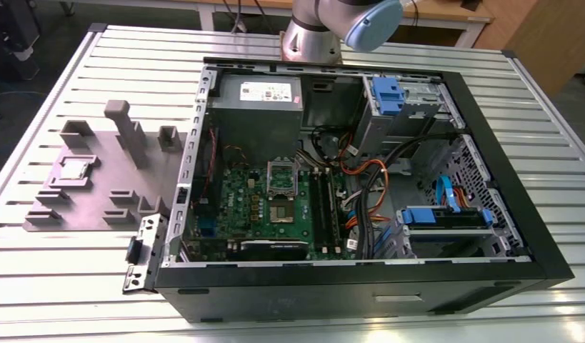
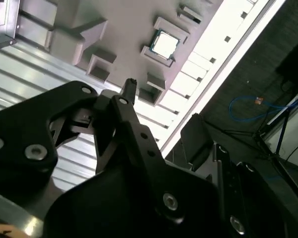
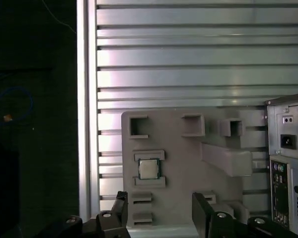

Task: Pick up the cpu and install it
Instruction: 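Pick up the cpu and move it towards the insertion slot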

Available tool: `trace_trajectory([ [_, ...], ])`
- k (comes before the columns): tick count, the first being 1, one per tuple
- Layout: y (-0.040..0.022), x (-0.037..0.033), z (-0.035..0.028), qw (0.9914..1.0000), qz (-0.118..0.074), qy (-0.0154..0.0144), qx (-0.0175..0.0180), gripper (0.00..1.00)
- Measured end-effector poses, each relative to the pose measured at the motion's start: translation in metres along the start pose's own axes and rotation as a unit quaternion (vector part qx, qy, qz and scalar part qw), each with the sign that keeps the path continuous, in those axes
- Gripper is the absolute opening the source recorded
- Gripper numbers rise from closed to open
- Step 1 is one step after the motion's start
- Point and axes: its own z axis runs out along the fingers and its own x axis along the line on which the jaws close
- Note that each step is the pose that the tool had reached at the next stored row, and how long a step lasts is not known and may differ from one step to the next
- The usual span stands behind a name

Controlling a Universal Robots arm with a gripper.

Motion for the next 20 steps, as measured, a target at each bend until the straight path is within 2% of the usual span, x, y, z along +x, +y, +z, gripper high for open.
trace_trajectory([
  [10, -0.0011, 0.0041, 0.0164, 0.99997, -0.008, 0.0022, -0.0003, 0.63],
  [11, -0.001, 0.0042, 0.0177, 0.99996, -0.008, 0.003, -0.0003, 0.63],
  [12, -0.0011, 0.0042, 0.0185, 0.99996, -0.008, 0.005, -0.0005, 0.63],
  [14, -0.0013, 0.0042, 0.02, 0.99991, -0.008, 0.0108, -0.001, 0.63],
  [15, -0.0016, 0.0043, 0.0213, 0.99989, -0.007, 0.0125, -0.0013, 0.63],
  [17, -0.0025, 0.0043, 0.0247, 0.99986, -0.009, 0.0138, -0.0013, 0.63],
  [20, -0.0033, 0.0046, 0.0302, 0.99961, -0.023, 0.0148, -0.0015, 0.63],
])
